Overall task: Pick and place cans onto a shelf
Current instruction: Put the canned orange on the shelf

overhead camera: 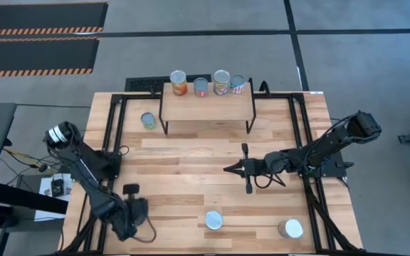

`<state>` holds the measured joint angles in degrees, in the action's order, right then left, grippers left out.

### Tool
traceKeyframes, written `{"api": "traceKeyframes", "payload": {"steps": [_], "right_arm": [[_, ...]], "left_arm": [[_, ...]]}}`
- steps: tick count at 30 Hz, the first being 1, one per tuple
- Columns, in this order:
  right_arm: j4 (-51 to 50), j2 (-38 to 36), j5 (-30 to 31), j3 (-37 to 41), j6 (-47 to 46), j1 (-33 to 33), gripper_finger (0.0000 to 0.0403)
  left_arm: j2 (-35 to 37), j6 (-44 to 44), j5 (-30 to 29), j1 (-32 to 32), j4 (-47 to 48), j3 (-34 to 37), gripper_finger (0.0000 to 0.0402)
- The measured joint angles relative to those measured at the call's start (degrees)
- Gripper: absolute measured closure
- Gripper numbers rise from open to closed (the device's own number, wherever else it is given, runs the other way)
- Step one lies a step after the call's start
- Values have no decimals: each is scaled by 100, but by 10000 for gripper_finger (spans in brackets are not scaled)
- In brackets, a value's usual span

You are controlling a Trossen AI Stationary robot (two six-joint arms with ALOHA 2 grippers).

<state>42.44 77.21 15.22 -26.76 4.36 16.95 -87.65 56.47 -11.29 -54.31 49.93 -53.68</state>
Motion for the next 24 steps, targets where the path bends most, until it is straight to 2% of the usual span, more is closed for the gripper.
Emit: {"api": "traceKeyframes", "payload": {"steps": [6,10,14,18,20,24], "right_arm": [[-17,0,9,0,16,-10,392],[-20,0,9,0,35,-11,392],[-43,0,9,0,30,-11,392],[-107,0,9,0,19,-10,392],[-202,1,11,-6,15,-4,392],[-349,2,47,-7,15,-4,392]], "left_arm": [[445,600,-1049,860,575,37,395],[828,-25,-1457,1833,177,200,397],[866,-1431,-1182,3019,-929,309,398],[711,-2638,-628,3943,-2170,307,398],[592,-3002,-427,4263,-2652,289,398],[175,-3337,-299,4516,-3017,177,398]]}}
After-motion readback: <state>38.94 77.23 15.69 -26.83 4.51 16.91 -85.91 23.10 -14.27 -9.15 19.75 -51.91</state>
